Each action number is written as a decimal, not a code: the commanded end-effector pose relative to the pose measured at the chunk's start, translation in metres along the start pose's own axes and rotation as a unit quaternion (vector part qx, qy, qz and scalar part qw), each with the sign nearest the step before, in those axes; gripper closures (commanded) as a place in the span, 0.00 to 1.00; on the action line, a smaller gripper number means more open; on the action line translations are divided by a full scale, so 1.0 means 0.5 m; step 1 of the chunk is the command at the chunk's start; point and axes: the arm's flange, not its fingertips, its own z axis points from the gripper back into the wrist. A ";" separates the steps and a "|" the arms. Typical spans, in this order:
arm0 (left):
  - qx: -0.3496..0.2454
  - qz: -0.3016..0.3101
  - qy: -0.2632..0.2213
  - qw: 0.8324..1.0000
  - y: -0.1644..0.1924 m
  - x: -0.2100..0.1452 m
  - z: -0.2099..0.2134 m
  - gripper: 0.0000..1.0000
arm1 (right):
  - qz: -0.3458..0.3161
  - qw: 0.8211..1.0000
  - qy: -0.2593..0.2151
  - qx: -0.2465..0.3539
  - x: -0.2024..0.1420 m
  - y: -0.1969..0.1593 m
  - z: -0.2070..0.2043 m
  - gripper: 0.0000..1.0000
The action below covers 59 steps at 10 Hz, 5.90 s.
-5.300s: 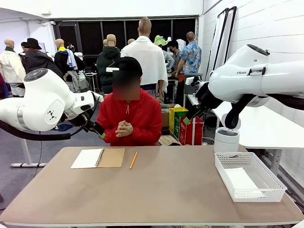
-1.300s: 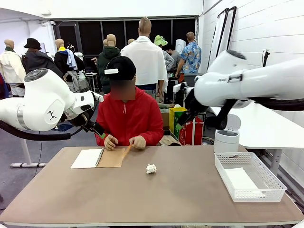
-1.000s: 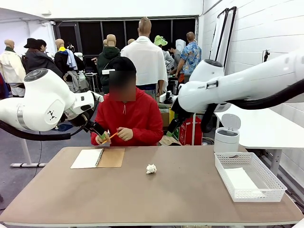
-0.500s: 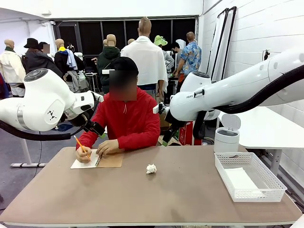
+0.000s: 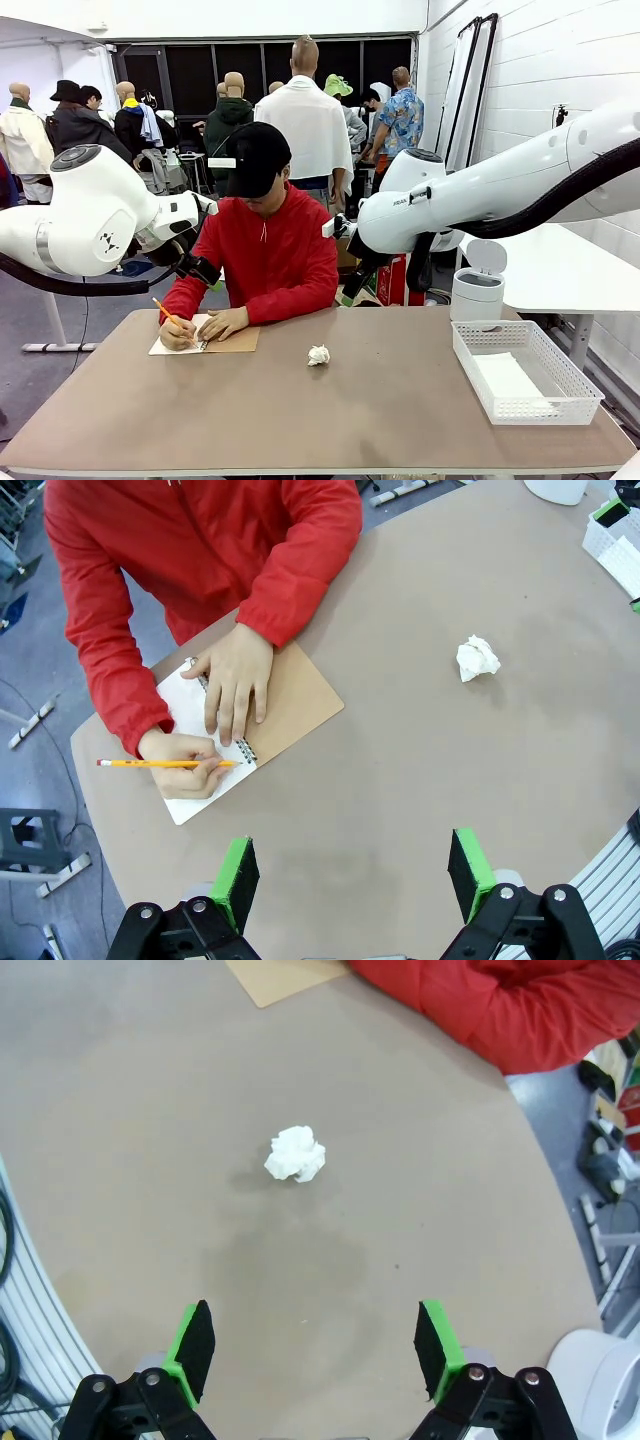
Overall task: Sort the paper based on its condition.
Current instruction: If a person hands you a paper, place it in the Organizing basket , and if it's crumpled, put it in the Trash can.
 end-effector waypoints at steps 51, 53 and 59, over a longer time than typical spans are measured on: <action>0.000 0.001 -0.002 1.000 0.001 0.000 0.000 0.00 | -0.252 0.961 0.115 -0.013 -0.140 -0.322 -0.071 0.94; 0.000 0.001 -0.002 1.000 0.001 0.000 0.000 0.00 | -0.252 0.961 0.115 -0.013 -0.140 -0.322 -0.071 0.94; 0.000 0.001 -0.002 1.000 0.001 0.000 0.000 0.00 | -0.369 0.906 0.112 -0.174 -0.135 -0.395 -0.064 0.94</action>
